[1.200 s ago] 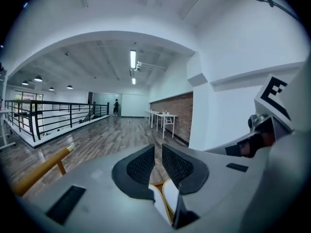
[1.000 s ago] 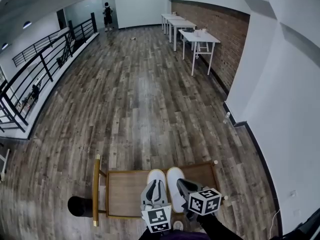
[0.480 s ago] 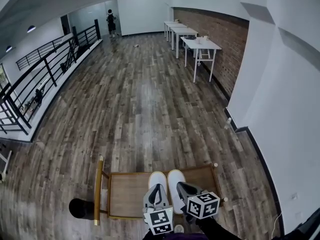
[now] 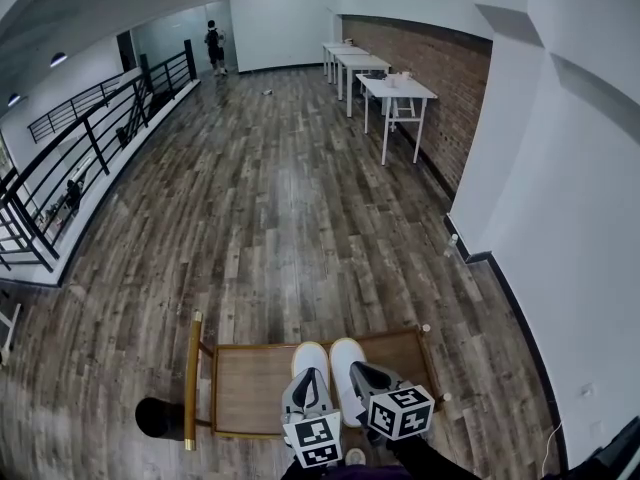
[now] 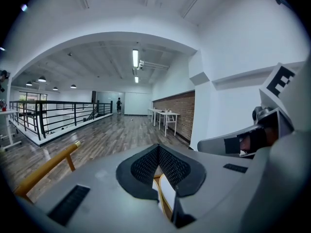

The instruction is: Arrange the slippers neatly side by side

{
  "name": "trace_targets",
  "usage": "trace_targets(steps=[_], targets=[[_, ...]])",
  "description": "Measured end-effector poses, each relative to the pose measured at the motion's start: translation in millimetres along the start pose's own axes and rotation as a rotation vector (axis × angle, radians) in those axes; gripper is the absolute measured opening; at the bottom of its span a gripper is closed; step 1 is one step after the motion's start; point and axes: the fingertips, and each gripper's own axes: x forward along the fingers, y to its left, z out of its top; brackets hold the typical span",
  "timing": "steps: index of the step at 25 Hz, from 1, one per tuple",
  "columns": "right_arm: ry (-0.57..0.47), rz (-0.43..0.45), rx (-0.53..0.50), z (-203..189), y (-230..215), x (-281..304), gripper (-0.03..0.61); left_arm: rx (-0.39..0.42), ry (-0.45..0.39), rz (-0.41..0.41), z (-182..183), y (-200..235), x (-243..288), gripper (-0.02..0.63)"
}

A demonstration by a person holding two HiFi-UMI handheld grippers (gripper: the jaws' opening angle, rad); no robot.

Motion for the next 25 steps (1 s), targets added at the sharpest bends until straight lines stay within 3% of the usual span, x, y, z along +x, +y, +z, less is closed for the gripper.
trace_targets(steps=[4,12,25], targets=[[-0.023,-0.017,-0.037,4,0,-2,-0.002,-0.004,0.010,-0.020,0,-4,2,0.002],[-0.150,-0.061,-0.220,19,6,-10,-0.002,-0.003,0.014,-0.044,-4,-6,3,0.002],[-0.141,-0.082,-0.230,18,1,-7,-0.002,-0.004,0.015,-0.029,-2,4,7,0.002]])
